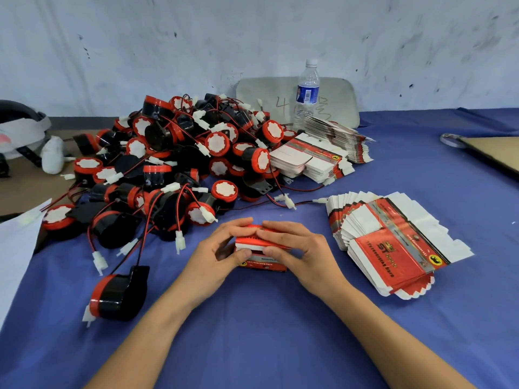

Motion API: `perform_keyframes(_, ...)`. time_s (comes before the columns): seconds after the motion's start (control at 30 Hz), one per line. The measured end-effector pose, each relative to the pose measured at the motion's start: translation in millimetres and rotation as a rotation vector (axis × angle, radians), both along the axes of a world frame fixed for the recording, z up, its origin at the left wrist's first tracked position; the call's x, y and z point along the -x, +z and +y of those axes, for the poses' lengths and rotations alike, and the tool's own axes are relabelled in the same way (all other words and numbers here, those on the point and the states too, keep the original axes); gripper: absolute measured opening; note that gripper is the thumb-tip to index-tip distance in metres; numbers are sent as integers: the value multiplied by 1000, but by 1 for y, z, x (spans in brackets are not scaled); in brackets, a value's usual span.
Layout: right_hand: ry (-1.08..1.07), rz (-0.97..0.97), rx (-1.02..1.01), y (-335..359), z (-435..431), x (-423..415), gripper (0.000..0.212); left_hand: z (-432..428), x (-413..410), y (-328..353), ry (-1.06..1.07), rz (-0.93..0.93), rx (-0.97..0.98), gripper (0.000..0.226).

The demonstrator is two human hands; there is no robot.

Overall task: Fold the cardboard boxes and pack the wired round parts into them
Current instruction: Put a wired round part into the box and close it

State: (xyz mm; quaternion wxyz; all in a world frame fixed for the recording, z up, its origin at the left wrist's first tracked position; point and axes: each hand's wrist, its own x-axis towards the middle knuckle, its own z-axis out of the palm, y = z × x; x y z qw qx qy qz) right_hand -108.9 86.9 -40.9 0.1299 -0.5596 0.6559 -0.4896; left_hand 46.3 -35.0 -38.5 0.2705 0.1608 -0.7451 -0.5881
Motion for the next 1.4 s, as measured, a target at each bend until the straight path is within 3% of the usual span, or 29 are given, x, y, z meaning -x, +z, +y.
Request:
perform_keyframes(0.33, 155, -128, -43, 1, 5, 9, 40, 0, -3, 6, -39, 33, -171, 16)
perform_keyframes(0.73, 228, -41, -72, -3, 6, 12, 38, -2, -4, 5, -24, 18, -186, 18)
perform_keyframes(1.0, 122, 293, -18, -3, 9, 11, 41, -3, -4, 1, 26, 62, -183, 22)
perform_keyframes(1.4, 88, 534, 91, -2, 9, 9, 36, -7, -7, 0, 34, 19, -106, 29)
